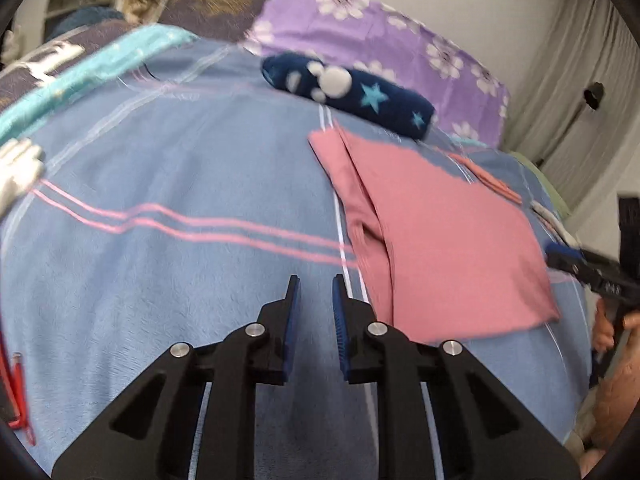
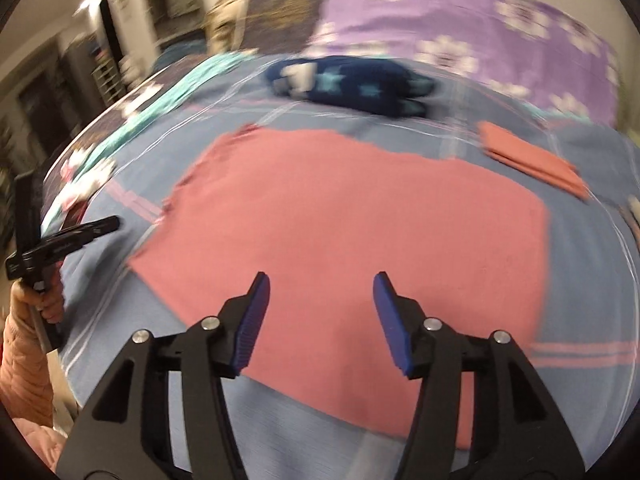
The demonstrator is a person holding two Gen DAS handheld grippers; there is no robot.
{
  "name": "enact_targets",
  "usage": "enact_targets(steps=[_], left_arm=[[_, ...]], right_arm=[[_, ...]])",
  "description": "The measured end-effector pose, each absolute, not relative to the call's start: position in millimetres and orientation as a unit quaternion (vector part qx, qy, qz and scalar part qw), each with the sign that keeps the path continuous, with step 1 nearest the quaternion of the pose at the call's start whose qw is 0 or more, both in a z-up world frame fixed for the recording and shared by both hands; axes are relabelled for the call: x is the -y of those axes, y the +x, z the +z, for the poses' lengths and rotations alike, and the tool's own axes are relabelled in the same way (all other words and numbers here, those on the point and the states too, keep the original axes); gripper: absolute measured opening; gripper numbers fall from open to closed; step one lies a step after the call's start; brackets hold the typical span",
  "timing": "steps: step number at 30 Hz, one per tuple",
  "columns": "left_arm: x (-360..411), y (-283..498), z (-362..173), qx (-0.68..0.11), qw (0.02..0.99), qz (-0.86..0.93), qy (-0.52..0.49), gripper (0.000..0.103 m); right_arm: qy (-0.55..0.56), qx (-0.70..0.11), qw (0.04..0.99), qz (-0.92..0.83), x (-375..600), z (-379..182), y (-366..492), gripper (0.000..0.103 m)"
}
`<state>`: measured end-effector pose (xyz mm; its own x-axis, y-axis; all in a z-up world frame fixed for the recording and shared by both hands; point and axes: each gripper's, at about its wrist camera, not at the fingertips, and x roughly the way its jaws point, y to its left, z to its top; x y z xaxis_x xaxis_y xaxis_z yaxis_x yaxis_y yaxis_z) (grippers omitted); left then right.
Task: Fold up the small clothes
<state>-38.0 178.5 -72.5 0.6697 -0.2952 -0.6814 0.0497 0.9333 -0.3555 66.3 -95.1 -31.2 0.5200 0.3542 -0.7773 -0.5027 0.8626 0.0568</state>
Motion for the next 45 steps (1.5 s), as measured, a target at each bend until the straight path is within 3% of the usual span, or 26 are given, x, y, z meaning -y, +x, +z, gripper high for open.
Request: enact_targets(steps=[2, 6, 10, 11, 12, 14, 15, 19, 21, 26, 28, 29, 30, 31, 32, 33, 40, 42, 45], left_arm=[[-175, -32, -77, -0.405, 0.892, -0.124, -0.157, 0.020], [-158, -7, -73, -0.411, 0.886, -0.176, -0.123, 0.037], [-148, 29, -77, -0.429, 0.878, -0.193, -0.088, 0.040], [-148, 38, -83, -0.436, 0.872, -0.199, -0.098, 0.040], [-150, 38, -85, -0.432, 0.872, -0.203, -0.104, 0.040], [-157, 35, -88, -0.421, 0.871, -0.217, -0.131, 0.040], [-161, 35, -89, -0.416, 0.869, -0.223, -0.148, 0.039], [-176, 41, -98, -0.413, 0.855, -0.233, -0.210, 0.031], [-179, 42, -100, -0.409, 0.851, -0.239, -0.227, 0.031], [-172, 47, -102, -0.407, 0.847, -0.248, -0.234, 0.031], [-167, 49, -102, -0.410, 0.849, -0.245, -0.226, 0.031], [-167, 49, -102, -0.410, 0.850, -0.244, -0.223, 0.025], [-168, 49, -103, -0.411, 0.850, -0.244, -0.223, 0.018], [-169, 52, -105, -0.414, 0.847, -0.246, -0.225, 0.008], [-170, 51, -106, -0.415, 0.845, -0.248, -0.228, 0.007], [-170, 49, -105, -0.412, 0.847, -0.249, -0.225, 0.006], [-172, 35, -100, -0.398, 0.863, -0.244, -0.194, 0.005], [-178, 39, -106, -0.407, 0.852, -0.251, -0.215, 0.005], [-183, 37, -107, -0.402, 0.846, -0.265, -0.228, 0.006]], right_arm=[[-0.120, -0.421, 0.862, 0.256, 66, -29, 70, 0.062], [-0.146, -0.430, 0.853, 0.256, 27, -26, 89, 0.062], [-0.149, -0.436, 0.853, 0.245, -5, -21, 120, 0.062], [-0.150, -0.434, 0.854, 0.242, -14, -19, 130, 0.058], [-0.152, -0.434, 0.855, 0.240, -25, -17, 140, 0.045], [-0.158, -0.442, 0.849, 0.243, -47, -18, 160, 0.027], [-0.164, -0.446, 0.845, 0.244, -59, -20, 170, 0.024], [-0.214, -0.451, 0.832, 0.244, -106, -35, 201, 0.024], [-0.234, -0.456, 0.823, 0.245, -127, -46, 214, 0.034], [-0.269, -0.471, 0.806, 0.237, -157, -70, 233, 0.040], [-0.287, -0.477, 0.798, 0.230, -167, -80, 239, 0.047], [-0.294, -0.479, 0.795, 0.227, -172, -86, 243, 0.049], [-0.301, -0.481, 0.792, 0.226, -175, -91, 246, 0.045], [-0.306, -0.482, 0.790, 0.225, -177, -94, 246, 0.029], [-0.313, -0.480, 0.789, 0.221, -180, -97, 247, 0.005], [-0.306, -0.469, 0.800, 0.216, -180, -93, 248, 0.004], [-0.206, -0.480, 0.818, 0.240, -155, -94, 270, 0.005], [-0.188, -0.473, 0.826, 0.244, -146, -86, 266, 0.017], [-0.169, -0.448, 0.842, 0.248, -130, -66, 255, 0.026]])
